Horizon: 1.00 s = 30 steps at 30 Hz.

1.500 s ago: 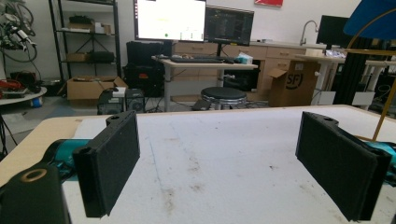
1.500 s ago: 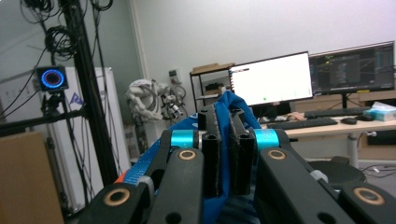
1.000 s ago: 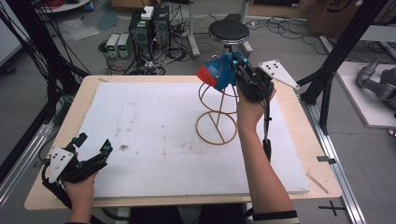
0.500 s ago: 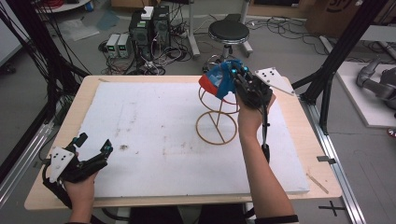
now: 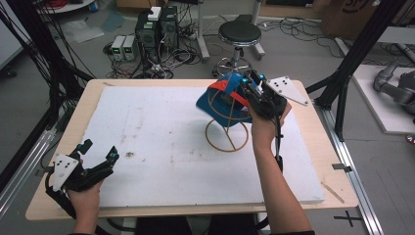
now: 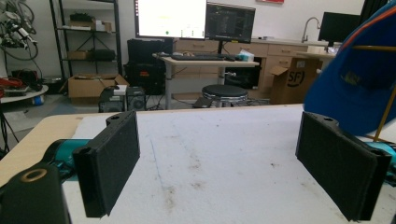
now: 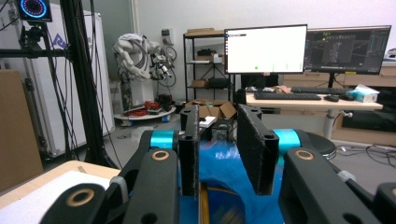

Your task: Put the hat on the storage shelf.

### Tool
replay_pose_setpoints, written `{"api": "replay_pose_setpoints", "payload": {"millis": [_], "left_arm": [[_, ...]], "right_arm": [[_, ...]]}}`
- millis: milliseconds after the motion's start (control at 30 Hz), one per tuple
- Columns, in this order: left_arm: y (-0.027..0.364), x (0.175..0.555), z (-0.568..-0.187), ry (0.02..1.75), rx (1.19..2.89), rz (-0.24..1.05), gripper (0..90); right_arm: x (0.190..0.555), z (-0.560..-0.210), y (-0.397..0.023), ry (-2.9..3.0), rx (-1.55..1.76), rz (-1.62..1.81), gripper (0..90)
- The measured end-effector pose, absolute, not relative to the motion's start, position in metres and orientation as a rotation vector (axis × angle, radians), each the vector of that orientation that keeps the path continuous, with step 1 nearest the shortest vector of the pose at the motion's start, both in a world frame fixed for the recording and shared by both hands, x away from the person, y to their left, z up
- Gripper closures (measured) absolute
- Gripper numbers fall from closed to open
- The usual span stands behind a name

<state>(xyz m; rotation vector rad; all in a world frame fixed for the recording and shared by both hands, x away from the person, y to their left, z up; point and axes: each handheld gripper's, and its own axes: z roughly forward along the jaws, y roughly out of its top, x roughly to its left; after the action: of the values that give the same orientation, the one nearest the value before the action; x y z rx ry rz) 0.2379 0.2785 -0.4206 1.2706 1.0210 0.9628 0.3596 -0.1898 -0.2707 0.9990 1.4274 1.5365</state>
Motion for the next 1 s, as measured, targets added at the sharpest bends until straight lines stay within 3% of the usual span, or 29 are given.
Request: {"api": "replay_pose_setpoints", "payload": {"millis": [300, 333, 367, 400, 533, 1000], "left_arm": [[0.278, 0.238, -0.421, 1.020, 1.269, 0.966, 14.0], [0.278, 0.238, -0.421, 1.020, 1.270, 0.965, 14.0], [0.278, 0.238, -0.421, 1.020, 1.270, 0.966, 14.0], [0.278, 0.238, -0.421, 1.021, 1.272, 0.966, 14.0], [0.278, 0.238, -0.421, 1.019, 1.277, 0.966, 14.0], [0.278, 0.237, -0.420, 1.016, 1.273, 0.970, 13.8]], "right_arm": [[0.356, -0.271, -0.194, 1.409, 0.985, 1.531, 63.0], [0.355, -0.270, -0.194, 1.403, 0.982, 1.529, 60.4], [0.353, -0.269, -0.196, 1.381, 0.984, 1.524, 50.6], [0.353, -0.269, -0.196, 1.381, 0.984, 1.524, 50.6], [0.351, -0.267, -0.200, 1.341, 1.007, 1.520, 33.2], [0.340, -0.260, -0.215, 1.324, 1.018, 1.501, 7.2]]}}
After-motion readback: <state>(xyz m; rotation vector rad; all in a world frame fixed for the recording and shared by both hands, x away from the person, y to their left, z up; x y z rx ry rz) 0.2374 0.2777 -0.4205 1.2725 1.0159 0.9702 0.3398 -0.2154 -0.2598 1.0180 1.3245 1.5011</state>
